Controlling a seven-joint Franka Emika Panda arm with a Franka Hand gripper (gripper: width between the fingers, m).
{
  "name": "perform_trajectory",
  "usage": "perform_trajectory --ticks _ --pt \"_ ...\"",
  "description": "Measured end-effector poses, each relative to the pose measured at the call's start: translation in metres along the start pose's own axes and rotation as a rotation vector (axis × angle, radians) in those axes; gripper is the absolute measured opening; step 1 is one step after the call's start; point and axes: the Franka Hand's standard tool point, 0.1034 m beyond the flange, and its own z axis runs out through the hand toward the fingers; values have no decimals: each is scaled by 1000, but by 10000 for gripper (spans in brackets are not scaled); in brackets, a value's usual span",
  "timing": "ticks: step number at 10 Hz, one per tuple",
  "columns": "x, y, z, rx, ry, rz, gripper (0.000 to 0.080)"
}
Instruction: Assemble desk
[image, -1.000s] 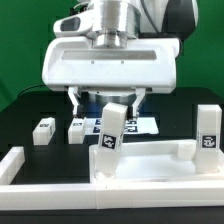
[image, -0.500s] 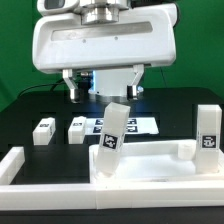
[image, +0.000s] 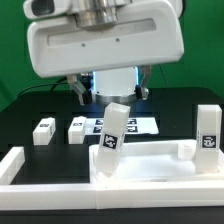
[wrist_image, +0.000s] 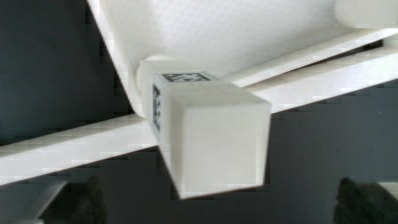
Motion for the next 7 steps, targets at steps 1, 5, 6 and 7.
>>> perform_trajectory --ticks 1,5,6,7 --pt "-4 2 7 -5 -2 -2 649" --pt "-15 19 26 -23 8 -21 649" --pt "-16 23 26 -30 -1 -24 649" --pt "-15 22 26 -29 0 -13 649"
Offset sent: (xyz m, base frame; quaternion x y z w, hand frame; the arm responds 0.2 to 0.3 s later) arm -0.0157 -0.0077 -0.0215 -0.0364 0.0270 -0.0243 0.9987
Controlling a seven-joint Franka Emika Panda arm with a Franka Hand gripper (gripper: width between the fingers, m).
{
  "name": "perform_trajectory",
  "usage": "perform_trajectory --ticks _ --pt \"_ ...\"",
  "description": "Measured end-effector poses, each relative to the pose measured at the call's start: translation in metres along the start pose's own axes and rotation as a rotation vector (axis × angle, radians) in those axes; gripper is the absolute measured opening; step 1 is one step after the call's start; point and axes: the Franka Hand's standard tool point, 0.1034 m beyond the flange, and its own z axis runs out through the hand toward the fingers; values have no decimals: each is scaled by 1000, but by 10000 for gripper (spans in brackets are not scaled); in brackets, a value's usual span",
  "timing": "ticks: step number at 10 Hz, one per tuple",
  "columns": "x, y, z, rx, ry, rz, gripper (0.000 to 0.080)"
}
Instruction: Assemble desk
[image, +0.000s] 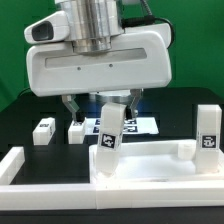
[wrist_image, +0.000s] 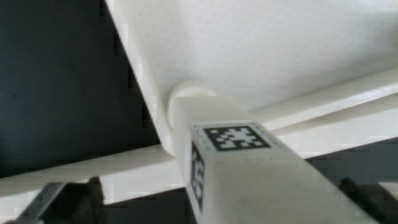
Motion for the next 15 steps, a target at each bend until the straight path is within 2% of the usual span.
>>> perform_trajectory --ticks 2,3,4,8,10,13,14,15 --pt "0 0 0 0 -1 32 389" --pt "0 0 1 2 -1 80 389" --pt "0 1 1 0 -1 169 290" --pt "0 1 2 0 -2 444 290" --pt "1 0 2 4 0 689 290" --pt "2 0 3 52 -10 1096 290" --pt "2 1 4 78 -1 1217 290" --pt "2 -1 4 86 7 1309 290"
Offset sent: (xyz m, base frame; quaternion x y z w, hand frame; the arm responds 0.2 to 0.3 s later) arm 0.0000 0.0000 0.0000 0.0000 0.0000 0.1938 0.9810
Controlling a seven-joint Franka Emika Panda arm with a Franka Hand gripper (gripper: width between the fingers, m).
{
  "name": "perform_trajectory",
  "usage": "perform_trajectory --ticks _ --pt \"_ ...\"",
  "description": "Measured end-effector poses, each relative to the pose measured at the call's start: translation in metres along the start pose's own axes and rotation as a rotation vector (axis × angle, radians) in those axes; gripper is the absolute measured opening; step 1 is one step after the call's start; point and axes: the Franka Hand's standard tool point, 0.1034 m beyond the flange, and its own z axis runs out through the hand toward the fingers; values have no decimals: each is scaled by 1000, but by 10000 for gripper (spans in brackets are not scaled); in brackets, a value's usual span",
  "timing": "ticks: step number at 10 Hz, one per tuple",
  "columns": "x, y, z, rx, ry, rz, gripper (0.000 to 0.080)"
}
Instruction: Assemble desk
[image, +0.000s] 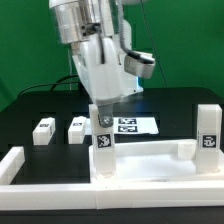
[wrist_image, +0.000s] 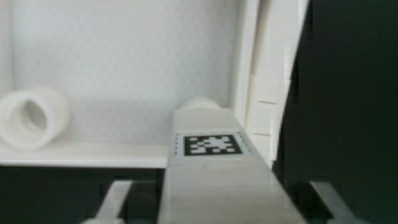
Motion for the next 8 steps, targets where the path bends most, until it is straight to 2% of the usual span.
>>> perform_trajectory --ticks 2,4,5,6,7,8 --pt "-2 -1 0 1 -2 83 290" --pt "-2 0 1 -3 -2 0 303" --pt "-2 2 1 -14 -9 -126 498" --pt "0 0 3 -6 2 -315 498" --pt "-5 1 3 -16 8 -449 616" --pt "-12 1 1 -17 8 -513 639"
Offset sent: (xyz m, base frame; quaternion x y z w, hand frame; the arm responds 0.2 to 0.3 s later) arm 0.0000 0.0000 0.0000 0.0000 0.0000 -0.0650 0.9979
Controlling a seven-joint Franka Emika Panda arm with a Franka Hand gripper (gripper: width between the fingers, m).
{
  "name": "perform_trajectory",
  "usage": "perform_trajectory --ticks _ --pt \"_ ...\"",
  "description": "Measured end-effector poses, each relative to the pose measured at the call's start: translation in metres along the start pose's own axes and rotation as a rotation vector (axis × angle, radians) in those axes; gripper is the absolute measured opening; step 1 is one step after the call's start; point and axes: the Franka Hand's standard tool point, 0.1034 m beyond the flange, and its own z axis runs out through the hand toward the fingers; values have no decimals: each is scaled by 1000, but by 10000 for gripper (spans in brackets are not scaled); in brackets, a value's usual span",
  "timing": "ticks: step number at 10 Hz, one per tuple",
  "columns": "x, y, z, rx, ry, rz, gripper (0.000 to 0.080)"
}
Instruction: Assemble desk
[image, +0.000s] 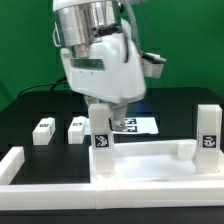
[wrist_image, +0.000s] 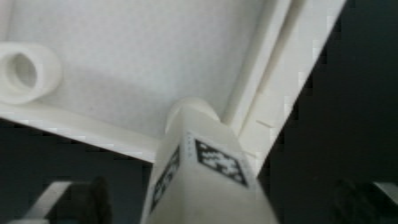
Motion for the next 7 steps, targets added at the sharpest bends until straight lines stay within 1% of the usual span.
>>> perform_trajectory --ticks 4,5,7 --pt "4 3 1 -1 2 -277 649" --pt "10 9 0 0 9 -384 649" --pt "19 22 4 -7 17 -555 649"
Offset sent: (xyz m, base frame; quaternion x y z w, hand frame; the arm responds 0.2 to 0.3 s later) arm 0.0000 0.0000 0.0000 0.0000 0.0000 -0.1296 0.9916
